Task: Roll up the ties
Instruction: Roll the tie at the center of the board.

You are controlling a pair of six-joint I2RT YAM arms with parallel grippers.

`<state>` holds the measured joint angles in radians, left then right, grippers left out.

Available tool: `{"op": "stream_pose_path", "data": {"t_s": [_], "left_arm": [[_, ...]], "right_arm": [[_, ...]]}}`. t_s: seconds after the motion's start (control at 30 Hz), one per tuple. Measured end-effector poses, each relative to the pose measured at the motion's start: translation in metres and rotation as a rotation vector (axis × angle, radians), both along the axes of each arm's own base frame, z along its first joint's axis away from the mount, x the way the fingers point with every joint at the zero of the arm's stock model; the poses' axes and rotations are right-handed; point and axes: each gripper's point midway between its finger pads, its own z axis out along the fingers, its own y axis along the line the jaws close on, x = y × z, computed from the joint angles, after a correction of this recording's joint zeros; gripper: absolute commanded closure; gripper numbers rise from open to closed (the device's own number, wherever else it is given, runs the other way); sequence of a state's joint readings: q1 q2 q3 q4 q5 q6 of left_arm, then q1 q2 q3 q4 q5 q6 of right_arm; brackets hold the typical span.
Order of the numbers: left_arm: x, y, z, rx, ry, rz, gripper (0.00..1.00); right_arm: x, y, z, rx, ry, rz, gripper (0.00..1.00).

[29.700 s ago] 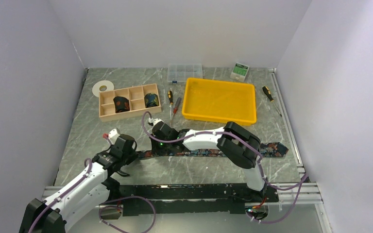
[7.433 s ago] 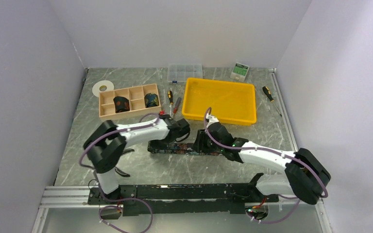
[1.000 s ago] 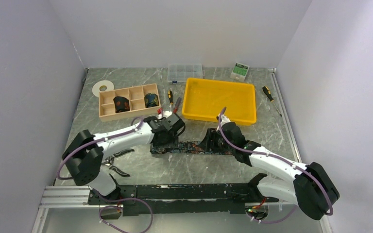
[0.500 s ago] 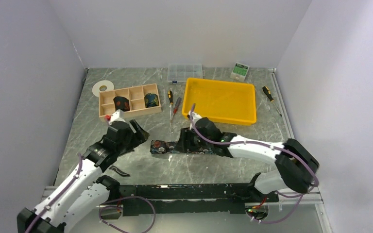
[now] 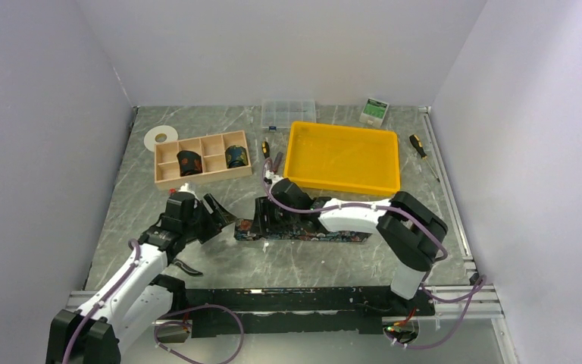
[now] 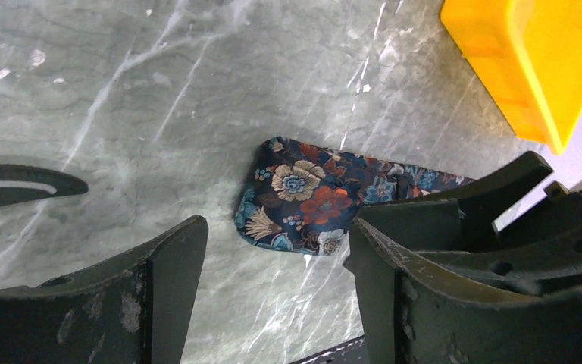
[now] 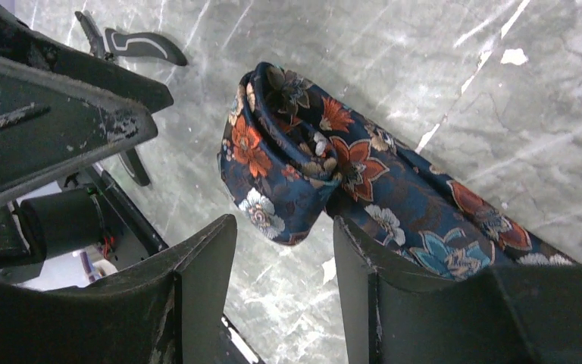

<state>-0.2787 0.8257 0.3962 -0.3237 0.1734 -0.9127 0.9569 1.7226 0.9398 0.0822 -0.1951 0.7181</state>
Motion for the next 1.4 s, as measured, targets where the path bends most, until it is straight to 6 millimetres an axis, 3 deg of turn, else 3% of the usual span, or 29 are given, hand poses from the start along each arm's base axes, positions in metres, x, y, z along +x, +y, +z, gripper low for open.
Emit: {"op": "stream_pose_path", "data": {"t_s": [0.2, 0.57, 1.0, 1.4], "left_arm": [[0.001, -0.005, -0.003, -0.024, -0.019, -0.021, 0.27], [-0.005, -0.016, -0.021, -0.069, 0.008, -0.077, 0.30], [0.005, -0.037, -0.018, -0.146, -0.025, -0.176, 0.31], [0.003, -0.036, -0.026, -0.132, -0.004, -0.188, 0.31]], "right_arm": [[0.010, 0.005, -0.010, -0.020, 0.014, -0.021, 0.56], [0.018, -0.018, -0.034, -0.079, 0.054, -0.077, 0.61], [0.019, -0.019, -0.036, -0.048, 0.050, -0.080, 0.62], [0.017, -0.022, -0.034, -0.022, 0.037, -0.083, 0.54]]}}
